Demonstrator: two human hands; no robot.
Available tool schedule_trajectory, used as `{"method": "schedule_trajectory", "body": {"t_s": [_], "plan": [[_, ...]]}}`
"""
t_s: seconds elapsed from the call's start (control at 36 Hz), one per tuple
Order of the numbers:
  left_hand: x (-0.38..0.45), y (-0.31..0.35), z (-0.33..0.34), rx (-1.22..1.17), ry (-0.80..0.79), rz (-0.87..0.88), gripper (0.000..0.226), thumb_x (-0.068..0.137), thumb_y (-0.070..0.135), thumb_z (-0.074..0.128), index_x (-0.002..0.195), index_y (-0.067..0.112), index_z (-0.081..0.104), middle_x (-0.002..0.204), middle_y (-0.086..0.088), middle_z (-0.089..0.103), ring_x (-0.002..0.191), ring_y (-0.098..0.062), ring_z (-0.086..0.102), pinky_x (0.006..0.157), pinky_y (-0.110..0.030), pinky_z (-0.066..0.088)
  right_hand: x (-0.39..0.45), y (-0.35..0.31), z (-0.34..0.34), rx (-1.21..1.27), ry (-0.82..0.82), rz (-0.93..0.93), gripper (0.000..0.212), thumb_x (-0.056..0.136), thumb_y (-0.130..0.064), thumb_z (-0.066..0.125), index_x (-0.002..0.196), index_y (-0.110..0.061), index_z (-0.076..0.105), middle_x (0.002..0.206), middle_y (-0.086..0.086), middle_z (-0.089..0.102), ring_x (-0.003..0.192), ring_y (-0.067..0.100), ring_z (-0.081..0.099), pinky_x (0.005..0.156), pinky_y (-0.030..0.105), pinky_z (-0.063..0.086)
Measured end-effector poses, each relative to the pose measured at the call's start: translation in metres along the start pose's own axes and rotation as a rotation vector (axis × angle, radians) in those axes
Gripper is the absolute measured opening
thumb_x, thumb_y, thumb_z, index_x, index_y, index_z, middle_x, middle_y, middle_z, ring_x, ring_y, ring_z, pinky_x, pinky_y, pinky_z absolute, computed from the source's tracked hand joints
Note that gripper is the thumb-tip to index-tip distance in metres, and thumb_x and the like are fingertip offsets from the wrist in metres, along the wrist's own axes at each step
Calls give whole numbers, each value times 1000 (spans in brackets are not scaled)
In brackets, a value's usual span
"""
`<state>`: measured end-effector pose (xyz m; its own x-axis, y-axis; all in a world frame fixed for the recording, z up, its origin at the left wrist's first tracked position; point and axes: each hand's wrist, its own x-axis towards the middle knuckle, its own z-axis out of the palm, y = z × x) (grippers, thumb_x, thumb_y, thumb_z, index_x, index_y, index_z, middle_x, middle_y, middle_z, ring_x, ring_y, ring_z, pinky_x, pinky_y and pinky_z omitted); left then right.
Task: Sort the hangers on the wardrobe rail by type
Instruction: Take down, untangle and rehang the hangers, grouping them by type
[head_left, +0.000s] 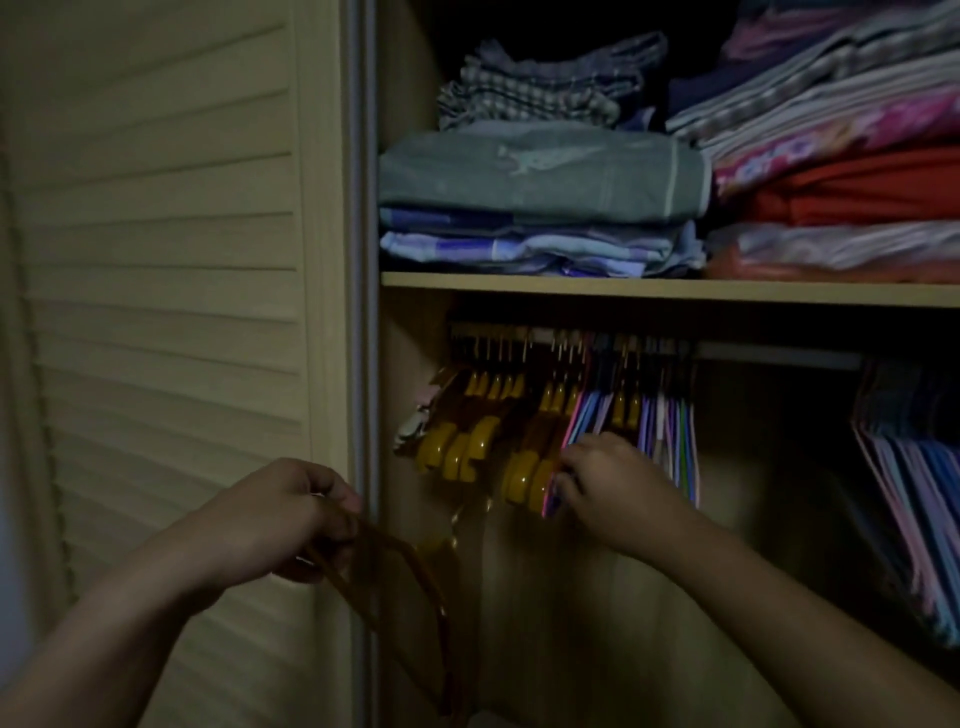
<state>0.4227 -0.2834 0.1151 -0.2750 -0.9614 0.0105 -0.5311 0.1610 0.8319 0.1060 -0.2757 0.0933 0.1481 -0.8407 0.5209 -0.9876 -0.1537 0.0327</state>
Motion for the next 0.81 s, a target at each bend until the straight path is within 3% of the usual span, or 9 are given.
{"method": "schedule_trajectory", "body": {"t_s": [0.11,0.19,0.28,0.5,0.61,0.81], "plan": [[-3,5,-4,26,-33,0,16,90,-3,56,101,1,66,86,-31,70,74,-33,65,70,-38,50,20,-11,30,-270,-74,-140,36,99,-36,47,127,-15,56,125,7,53,119,25,44,104,40,38],[-4,8,-6,41,-34,6,15,89,-4,57,98,2,67,85,-30,71,71,-31,64,67,-36,50,34,-22,48,-463,-154,-163,52,96,-33,53,142,-11,45,148,17,38,141,36,27,119,52,20],[-3,12,-8,54,-12,30,15,87,-4,59,94,3,70,82,-27,72,69,-31,65,66,-36,49,46,-30,70,-632,-240,-167,70,89,-30,64,149,-11,34,158,20,24,148,41,12,120,59,9],[-6,14,-11,55,1,31,16,88,-5,57,94,2,70,83,-27,72,71,-31,66,64,-33,50,57,-23,98,-887,-286,-149,91,77,-27,76,153,-13,27,160,23,16,147,47,8,117,65,7],[-7,13,-12,49,-2,30,16,89,-5,56,95,2,69,84,-27,72,69,-29,65,59,-29,50,63,-13,97,-890,-294,-173,91,79,-25,75,153,-14,24,159,23,18,146,48,11,115,67,13],[-5,14,-11,22,-8,34,16,89,-4,56,95,1,69,84,-28,72,77,-34,67,67,-34,50,59,-7,90,-847,-377,-149,76,81,-4,72,147,-15,35,152,24,29,141,53,20,92,64,48]]}}
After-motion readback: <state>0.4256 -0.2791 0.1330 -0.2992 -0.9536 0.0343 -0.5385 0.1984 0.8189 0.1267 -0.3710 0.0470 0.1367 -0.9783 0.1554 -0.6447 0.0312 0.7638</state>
